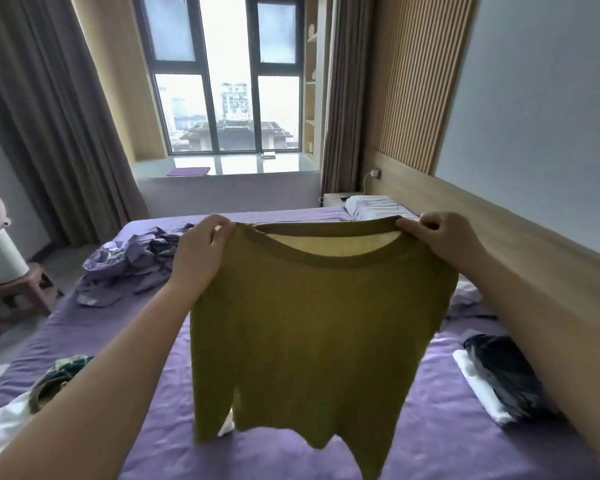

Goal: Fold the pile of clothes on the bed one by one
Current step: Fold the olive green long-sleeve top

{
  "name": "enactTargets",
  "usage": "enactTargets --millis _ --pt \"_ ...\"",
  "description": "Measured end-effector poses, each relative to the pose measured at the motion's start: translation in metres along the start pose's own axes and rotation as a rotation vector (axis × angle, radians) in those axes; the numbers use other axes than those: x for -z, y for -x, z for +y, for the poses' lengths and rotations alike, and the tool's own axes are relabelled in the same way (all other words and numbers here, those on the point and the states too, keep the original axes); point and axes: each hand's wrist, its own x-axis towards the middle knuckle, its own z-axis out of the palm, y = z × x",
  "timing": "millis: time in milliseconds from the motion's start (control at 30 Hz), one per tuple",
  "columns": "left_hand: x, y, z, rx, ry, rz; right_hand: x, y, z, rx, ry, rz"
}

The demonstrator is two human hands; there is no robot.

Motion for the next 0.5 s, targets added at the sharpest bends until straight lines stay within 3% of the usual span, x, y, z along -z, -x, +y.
enactTargets --millis 133,267,500 --pt "-0.011 0.003 0.003 0.002 0.016 -0.045 0.002 -0.010 0.010 0.005 -0.038 0.003" --pt "-0.044 0.008 -0.019 0.069 0.031 -0.173 -0.025 -0.024 0.041 -0.034 -0.113 -0.126" --pt "-0.162 0.057 -0.085 0.387 -0.054 -0.480 -0.134 -0.020 0.154 -0.097 -0.079 -0.717"
